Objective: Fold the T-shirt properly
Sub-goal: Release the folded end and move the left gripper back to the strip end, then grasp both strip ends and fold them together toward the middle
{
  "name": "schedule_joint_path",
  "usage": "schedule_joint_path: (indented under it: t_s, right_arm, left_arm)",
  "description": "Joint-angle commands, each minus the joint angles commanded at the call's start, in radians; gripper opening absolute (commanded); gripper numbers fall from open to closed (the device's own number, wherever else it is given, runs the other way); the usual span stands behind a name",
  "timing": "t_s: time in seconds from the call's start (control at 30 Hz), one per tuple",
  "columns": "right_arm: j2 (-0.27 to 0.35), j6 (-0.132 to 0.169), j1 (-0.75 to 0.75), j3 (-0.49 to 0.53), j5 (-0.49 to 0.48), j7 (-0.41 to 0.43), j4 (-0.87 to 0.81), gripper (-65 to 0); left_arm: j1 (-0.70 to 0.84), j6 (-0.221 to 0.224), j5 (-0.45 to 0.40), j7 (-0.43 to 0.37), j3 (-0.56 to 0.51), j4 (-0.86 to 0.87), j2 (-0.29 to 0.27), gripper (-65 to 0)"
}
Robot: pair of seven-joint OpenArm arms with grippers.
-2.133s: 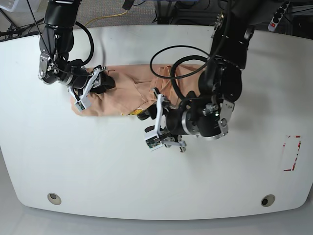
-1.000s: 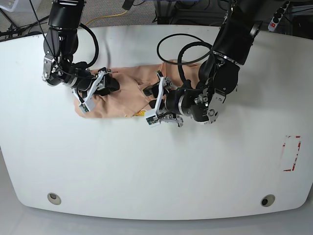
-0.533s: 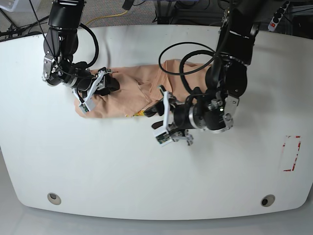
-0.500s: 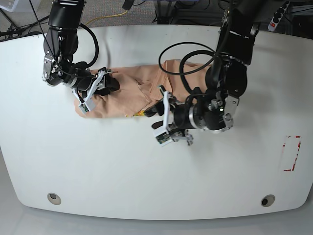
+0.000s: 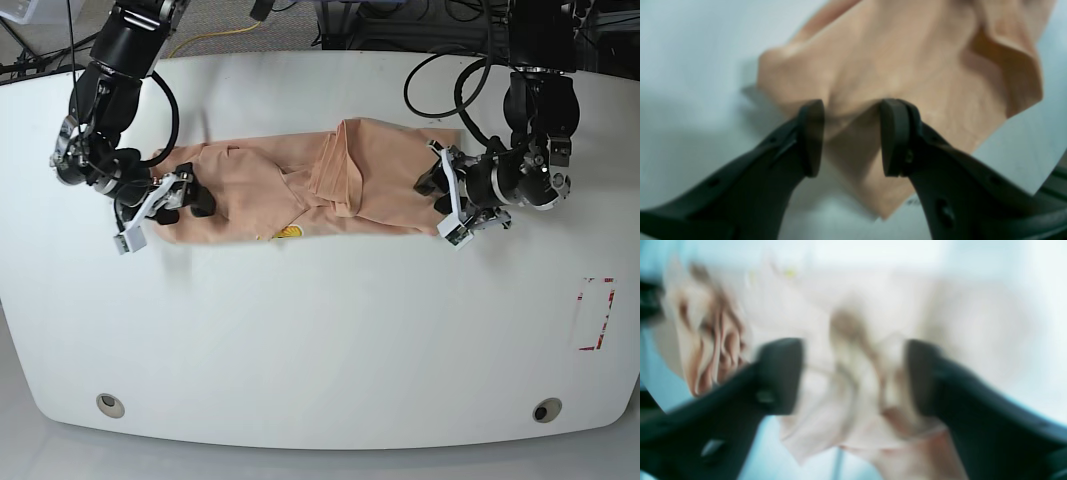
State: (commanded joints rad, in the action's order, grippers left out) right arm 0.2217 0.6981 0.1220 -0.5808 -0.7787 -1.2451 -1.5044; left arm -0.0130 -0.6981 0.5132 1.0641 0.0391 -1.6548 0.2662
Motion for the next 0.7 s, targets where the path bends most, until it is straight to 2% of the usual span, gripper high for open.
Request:
schedule_joint_path:
  t_s: [0.1, 0.17, 0.27, 0.37, 0.5, 0.7]
  right_arm:
    - [0.002, 0.000, 0.043, -0.057, 0.035, -0.021, 0.029, -5.2]
    - [0.028, 0.000, 0.071, -0.103, 0.051, -0.025, 0.095, -5.2]
    - [0.069, 0.000, 0.097, -0.115, 0.046, -0.025, 0.212, -5.2]
    - [0.086, 0.000, 0.109, -0.115, 0.046, -0.025, 0.292, -5.2]
    - [0.077, 0.000, 0.092, -0.115, 0.046, -0.029, 0.305, -5.2]
    - [0.011, 0.000, 0.043, -0.114, 0.046, -0.029, 0.304, -5.2]
  left_arm:
    - [0.017, 0.000, 0.005, 0.000, 0.031, 0.000, 0.017, -40.6]
    - [0.020, 0.000, 0.006, 0.000, 0.051, 0.000, 0.017, -40.6]
    - [0.020, 0.000, 0.006, 0.000, 0.086, -0.011, 0.017, -40.6]
    - [0.020, 0.000, 0.006, 0.002, 0.141, -0.069, 0.014, -40.6]
    - [0.023, 0.000, 0.002, 0.005, 0.167, -0.123, 0.012, -40.6]
    - [0.049, 0.000, -0.002, 0.005, 0.157, -0.124, 0.012, -40.6]
